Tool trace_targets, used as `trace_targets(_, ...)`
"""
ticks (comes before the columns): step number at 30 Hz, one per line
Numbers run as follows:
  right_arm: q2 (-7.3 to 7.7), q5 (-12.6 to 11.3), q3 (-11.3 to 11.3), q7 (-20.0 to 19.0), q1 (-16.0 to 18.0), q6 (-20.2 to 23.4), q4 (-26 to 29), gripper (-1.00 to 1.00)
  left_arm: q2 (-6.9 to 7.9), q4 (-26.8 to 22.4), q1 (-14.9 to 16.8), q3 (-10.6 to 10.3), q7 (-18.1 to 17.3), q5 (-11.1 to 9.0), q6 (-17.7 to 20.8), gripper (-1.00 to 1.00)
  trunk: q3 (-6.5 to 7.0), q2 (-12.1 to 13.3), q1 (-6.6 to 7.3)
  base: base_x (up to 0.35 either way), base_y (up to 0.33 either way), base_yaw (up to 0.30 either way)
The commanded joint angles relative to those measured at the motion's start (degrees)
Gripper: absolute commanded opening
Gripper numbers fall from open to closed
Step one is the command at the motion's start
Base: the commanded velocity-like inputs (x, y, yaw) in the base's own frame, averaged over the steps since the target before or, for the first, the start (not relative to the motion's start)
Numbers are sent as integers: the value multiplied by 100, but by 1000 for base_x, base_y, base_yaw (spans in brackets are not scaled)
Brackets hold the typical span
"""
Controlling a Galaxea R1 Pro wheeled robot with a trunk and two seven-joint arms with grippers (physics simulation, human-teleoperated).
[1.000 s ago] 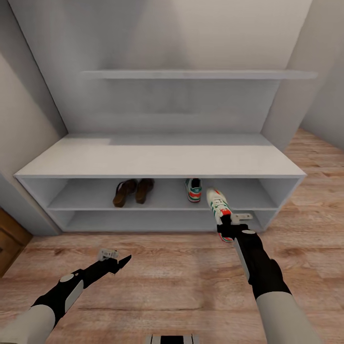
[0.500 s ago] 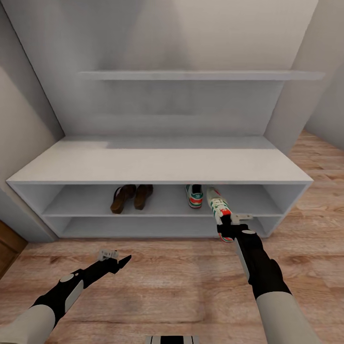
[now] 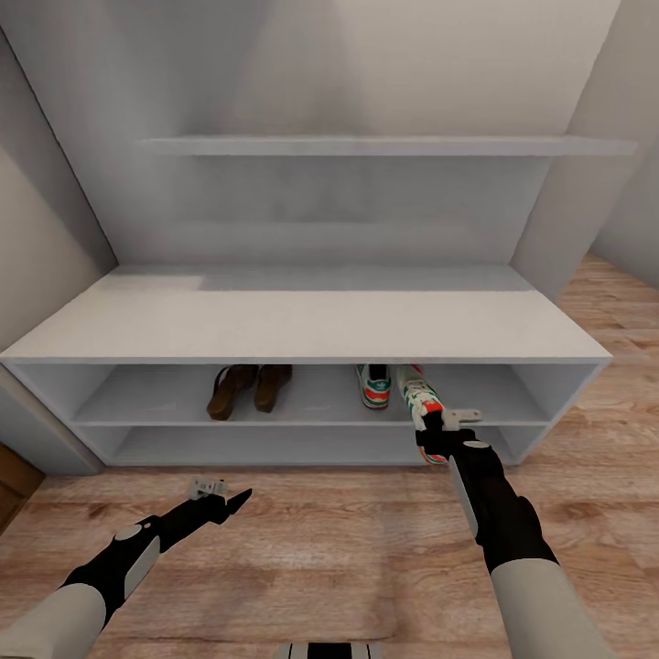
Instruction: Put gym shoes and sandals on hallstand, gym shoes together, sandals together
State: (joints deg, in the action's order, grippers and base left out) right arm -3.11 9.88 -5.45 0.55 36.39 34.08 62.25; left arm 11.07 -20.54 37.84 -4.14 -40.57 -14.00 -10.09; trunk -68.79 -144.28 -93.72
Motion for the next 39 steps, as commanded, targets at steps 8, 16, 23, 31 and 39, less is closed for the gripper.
trace_targets(8, -5, 41, -9, -11, 1, 28, 7, -100, 5, 7, 4, -43, 1, -34, -38, 100, -5, -2, 1, 52, 50, 0)
trace_targets(16, -5, 41, -9, -11, 0, 28, 7, -100, 1, 7, 3, -43, 3, -33, -37, 100, -5, -2, 1, 70, 8, 0)
trace_targets(23, -5, 41, -9, -11, 1, 28, 7, -100, -15, 7, 1, -108, -260, -1, -42, 100, -5, -2, 1, 192, 0, 0)
trace_targets(31, -5, 41, -9, -11, 1, 28, 7, -100, -39, -2, 4, -767, -1615, 367, -45, 100, -5, -2, 1, 10, 0, 0)
trace_targets(39, -5, 41, -9, -11, 2, 28, 7, -100, -102, -9, 4, -798, -1680, 389, -45, 100, -5, -2, 1, 162, 0, 0)
